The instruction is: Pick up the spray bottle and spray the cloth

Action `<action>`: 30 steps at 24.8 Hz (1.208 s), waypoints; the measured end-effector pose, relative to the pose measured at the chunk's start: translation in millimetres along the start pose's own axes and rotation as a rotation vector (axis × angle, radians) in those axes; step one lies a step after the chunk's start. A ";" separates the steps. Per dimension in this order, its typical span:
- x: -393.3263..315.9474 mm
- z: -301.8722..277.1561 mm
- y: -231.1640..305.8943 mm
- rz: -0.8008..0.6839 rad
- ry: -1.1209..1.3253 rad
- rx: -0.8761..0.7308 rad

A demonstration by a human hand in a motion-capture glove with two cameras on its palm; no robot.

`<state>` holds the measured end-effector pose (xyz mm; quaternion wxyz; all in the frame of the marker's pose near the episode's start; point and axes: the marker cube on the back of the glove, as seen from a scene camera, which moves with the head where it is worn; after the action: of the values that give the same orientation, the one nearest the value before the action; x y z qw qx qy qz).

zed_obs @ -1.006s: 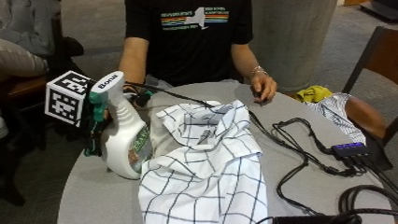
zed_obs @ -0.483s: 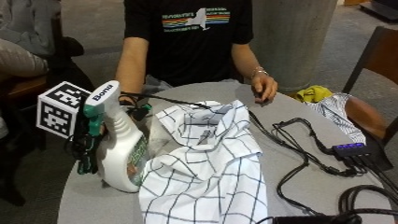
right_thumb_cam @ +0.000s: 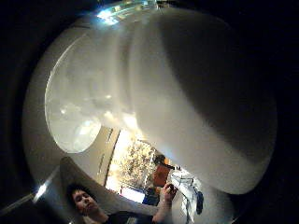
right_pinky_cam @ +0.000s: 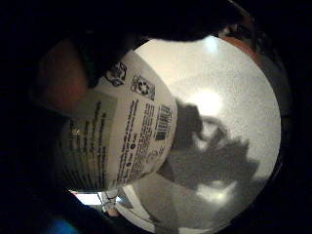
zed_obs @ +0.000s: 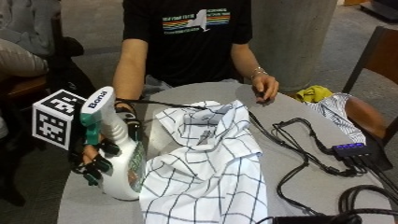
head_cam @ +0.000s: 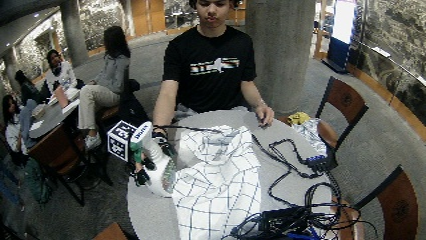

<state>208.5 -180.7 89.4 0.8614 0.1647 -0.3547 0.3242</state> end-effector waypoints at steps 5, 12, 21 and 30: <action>-2.2 -1.1 -0.2 -0.042 0.007 0.030; -27.1 -18.4 34.5 -0.095 0.023 -0.139; -83.8 -17.4 85.7 -0.005 0.037 -0.657; -98.4 14.1 95.6 0.172 0.151 -0.933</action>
<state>83.9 -161.1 33.7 0.8368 -0.2930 -0.4112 0.2115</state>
